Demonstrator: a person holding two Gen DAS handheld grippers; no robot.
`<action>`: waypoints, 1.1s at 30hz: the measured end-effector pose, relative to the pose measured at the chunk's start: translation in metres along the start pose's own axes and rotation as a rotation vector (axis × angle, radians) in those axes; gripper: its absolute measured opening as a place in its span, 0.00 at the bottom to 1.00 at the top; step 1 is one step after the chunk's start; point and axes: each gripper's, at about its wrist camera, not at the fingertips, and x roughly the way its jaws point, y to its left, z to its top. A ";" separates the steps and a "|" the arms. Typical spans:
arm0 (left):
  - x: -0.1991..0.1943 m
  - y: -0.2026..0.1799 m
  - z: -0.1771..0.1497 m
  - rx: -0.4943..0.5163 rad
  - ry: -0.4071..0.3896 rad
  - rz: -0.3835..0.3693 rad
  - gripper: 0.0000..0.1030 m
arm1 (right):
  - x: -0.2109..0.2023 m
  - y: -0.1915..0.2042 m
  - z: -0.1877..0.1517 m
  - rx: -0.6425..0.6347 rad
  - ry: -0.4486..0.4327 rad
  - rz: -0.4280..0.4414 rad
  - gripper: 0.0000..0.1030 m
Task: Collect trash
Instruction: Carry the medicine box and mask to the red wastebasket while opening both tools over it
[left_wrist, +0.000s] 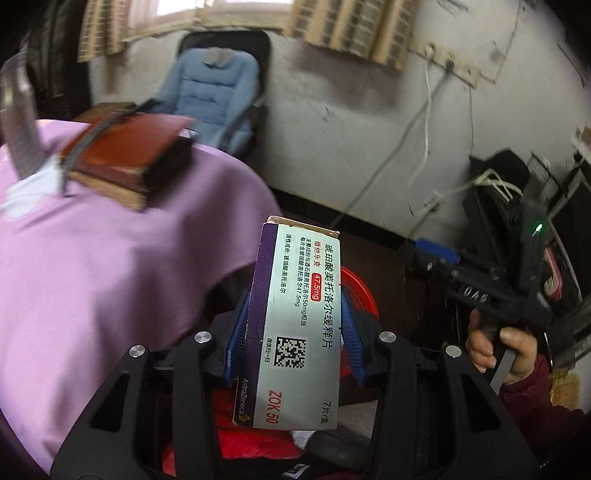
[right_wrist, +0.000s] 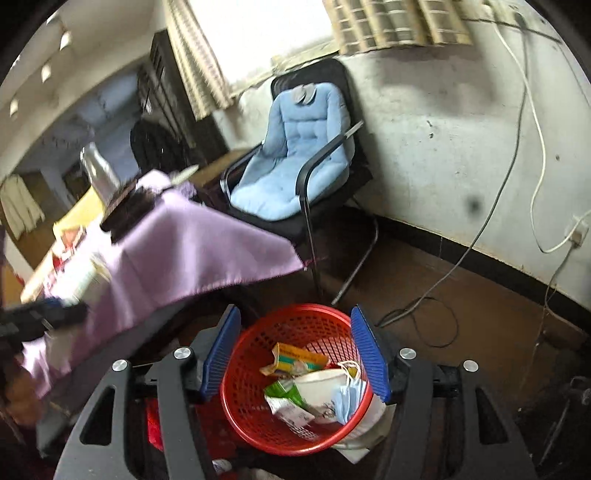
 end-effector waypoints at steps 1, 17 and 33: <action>0.010 -0.006 0.003 0.015 0.017 -0.007 0.44 | -0.001 -0.003 0.003 0.008 -0.005 0.004 0.60; 0.036 -0.034 0.021 0.082 0.006 0.049 0.80 | -0.004 -0.032 -0.001 0.085 -0.027 0.025 0.60; -0.044 0.012 0.009 -0.028 -0.141 0.128 0.86 | -0.027 0.030 0.012 -0.047 -0.067 0.083 0.63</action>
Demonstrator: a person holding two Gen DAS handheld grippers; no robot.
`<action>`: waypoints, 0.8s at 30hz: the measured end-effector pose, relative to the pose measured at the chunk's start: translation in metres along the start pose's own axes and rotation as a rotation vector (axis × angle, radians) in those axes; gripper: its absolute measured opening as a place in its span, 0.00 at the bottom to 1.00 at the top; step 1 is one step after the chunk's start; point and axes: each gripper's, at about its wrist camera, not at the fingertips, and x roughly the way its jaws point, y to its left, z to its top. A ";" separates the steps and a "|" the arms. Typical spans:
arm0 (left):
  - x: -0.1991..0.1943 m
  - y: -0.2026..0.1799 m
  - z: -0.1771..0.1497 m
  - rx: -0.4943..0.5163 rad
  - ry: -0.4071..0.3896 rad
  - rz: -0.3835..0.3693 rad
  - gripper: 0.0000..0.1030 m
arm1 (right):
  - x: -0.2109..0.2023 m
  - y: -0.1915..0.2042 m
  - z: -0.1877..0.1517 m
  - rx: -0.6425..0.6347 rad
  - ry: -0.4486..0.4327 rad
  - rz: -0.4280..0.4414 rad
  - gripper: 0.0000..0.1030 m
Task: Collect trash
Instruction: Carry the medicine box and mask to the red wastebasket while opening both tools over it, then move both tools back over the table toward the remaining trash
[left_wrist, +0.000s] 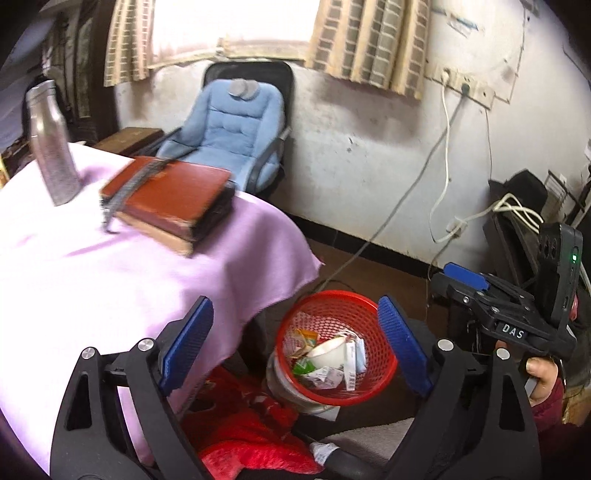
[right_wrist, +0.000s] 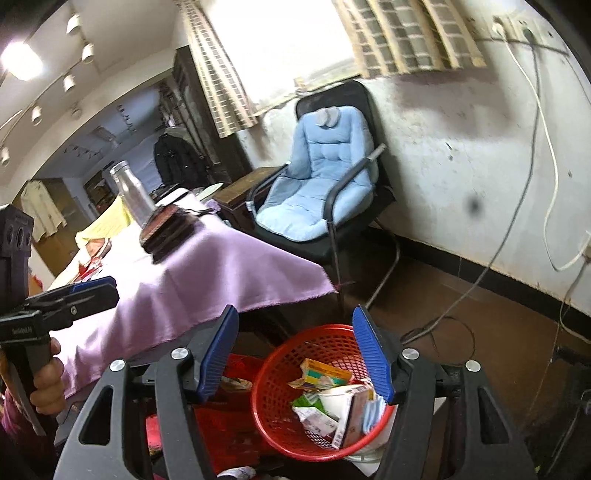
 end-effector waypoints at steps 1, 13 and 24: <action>-0.007 0.006 -0.001 -0.009 -0.013 0.007 0.87 | -0.001 0.007 0.002 -0.016 -0.003 0.005 0.64; -0.089 0.106 -0.025 -0.165 -0.124 0.175 0.92 | 0.005 0.105 0.019 -0.181 0.007 0.122 0.73; -0.153 0.289 -0.072 -0.400 -0.091 0.519 0.93 | 0.075 0.259 0.027 -0.383 0.121 0.341 0.83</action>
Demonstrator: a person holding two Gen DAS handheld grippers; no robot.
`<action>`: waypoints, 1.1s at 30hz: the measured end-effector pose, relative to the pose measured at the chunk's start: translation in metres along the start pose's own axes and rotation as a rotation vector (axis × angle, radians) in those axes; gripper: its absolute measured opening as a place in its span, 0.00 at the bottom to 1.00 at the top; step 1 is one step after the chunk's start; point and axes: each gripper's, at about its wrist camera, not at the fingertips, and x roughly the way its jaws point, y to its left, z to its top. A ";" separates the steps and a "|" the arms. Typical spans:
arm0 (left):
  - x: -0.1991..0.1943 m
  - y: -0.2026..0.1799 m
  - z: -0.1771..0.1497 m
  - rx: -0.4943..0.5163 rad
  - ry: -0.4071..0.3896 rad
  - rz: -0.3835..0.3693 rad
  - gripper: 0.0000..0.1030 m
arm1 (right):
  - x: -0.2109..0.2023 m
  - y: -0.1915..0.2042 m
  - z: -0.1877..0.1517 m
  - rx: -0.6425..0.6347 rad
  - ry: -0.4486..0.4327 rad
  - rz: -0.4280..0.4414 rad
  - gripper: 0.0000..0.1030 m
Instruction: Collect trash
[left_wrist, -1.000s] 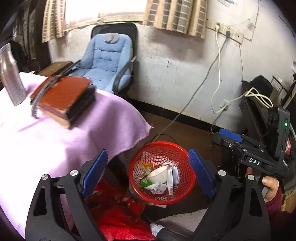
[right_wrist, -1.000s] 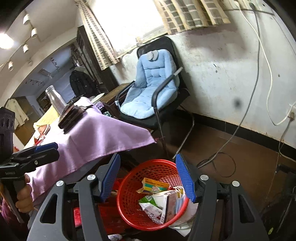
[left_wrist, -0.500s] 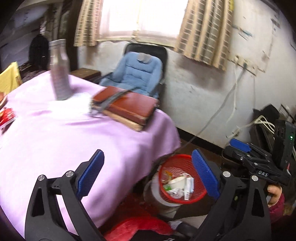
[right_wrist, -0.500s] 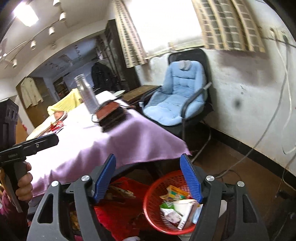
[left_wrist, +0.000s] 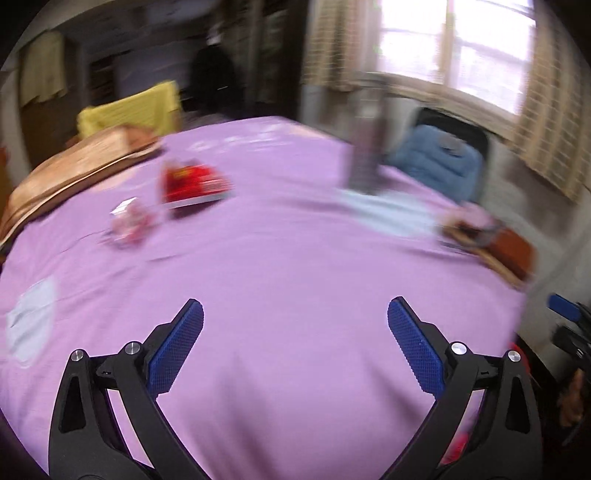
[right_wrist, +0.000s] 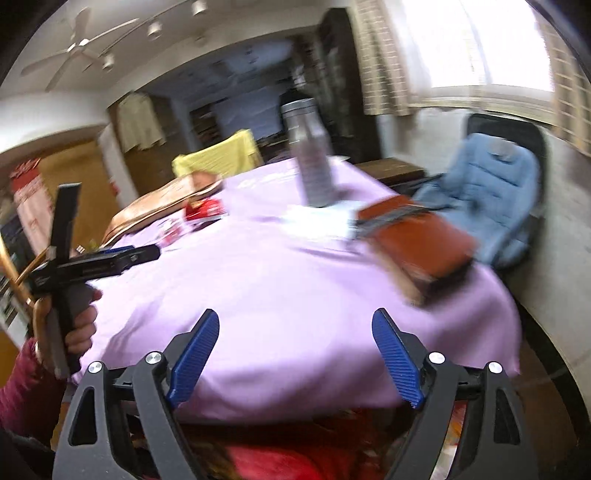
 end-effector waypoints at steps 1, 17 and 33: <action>0.003 0.015 0.002 -0.022 0.004 0.022 0.93 | 0.014 0.010 0.007 -0.019 0.012 0.020 0.84; 0.094 0.166 0.025 -0.227 0.158 0.158 0.94 | 0.186 0.121 0.099 -0.170 0.198 0.140 0.89; 0.110 0.166 0.011 -0.225 0.229 0.280 0.95 | 0.328 0.197 0.172 -0.083 0.222 0.188 0.89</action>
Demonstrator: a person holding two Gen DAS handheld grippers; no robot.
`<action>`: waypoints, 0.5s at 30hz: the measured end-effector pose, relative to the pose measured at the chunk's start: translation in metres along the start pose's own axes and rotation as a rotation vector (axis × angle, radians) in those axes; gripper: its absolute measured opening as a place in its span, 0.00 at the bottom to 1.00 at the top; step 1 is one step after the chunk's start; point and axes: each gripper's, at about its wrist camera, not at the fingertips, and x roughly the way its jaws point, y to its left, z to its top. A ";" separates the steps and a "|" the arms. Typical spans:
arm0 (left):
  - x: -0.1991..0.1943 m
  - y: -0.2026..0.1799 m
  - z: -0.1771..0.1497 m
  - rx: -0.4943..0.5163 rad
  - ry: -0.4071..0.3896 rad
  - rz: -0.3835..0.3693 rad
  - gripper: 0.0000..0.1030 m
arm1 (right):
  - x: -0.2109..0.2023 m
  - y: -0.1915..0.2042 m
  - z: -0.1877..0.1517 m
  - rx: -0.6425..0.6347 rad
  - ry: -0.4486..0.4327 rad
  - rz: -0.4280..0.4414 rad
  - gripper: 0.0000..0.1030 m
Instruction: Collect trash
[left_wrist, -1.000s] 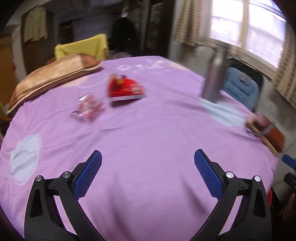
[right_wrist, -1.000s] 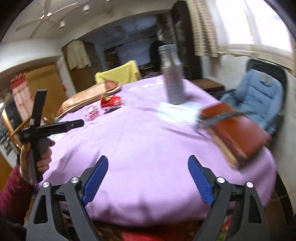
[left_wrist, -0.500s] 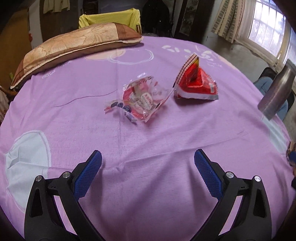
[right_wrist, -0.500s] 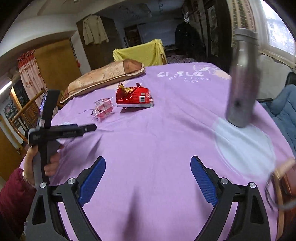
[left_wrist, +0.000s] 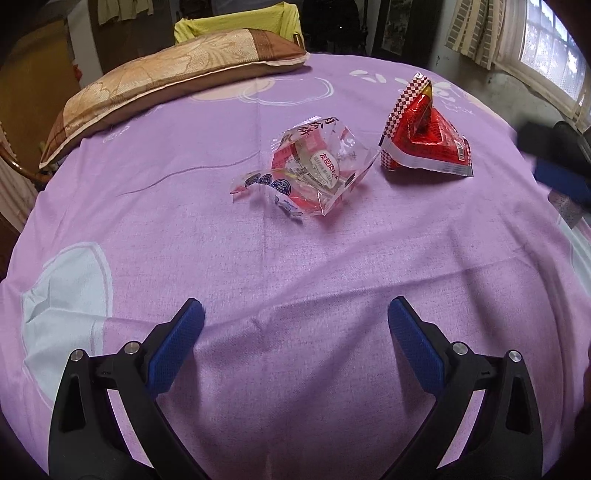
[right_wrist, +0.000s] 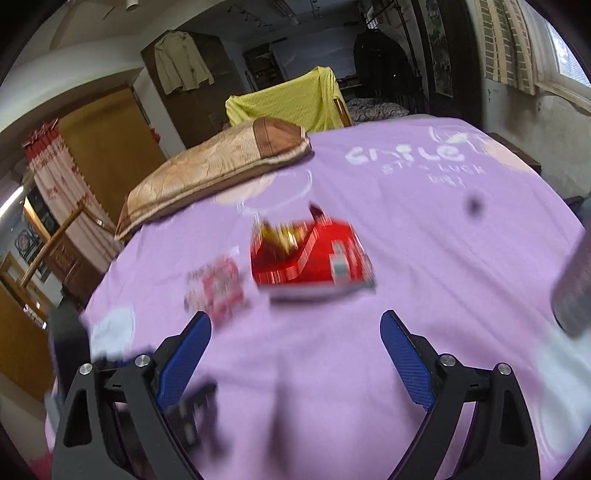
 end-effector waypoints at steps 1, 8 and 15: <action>0.000 0.000 0.001 0.000 0.000 0.002 0.95 | 0.006 0.004 0.006 -0.001 -0.008 -0.008 0.89; 0.001 0.000 0.003 -0.003 0.001 0.002 0.95 | 0.061 0.020 0.044 0.033 0.009 -0.020 0.74; 0.002 0.000 0.003 -0.003 0.001 0.000 0.95 | 0.049 0.000 0.034 0.047 -0.022 -0.031 0.15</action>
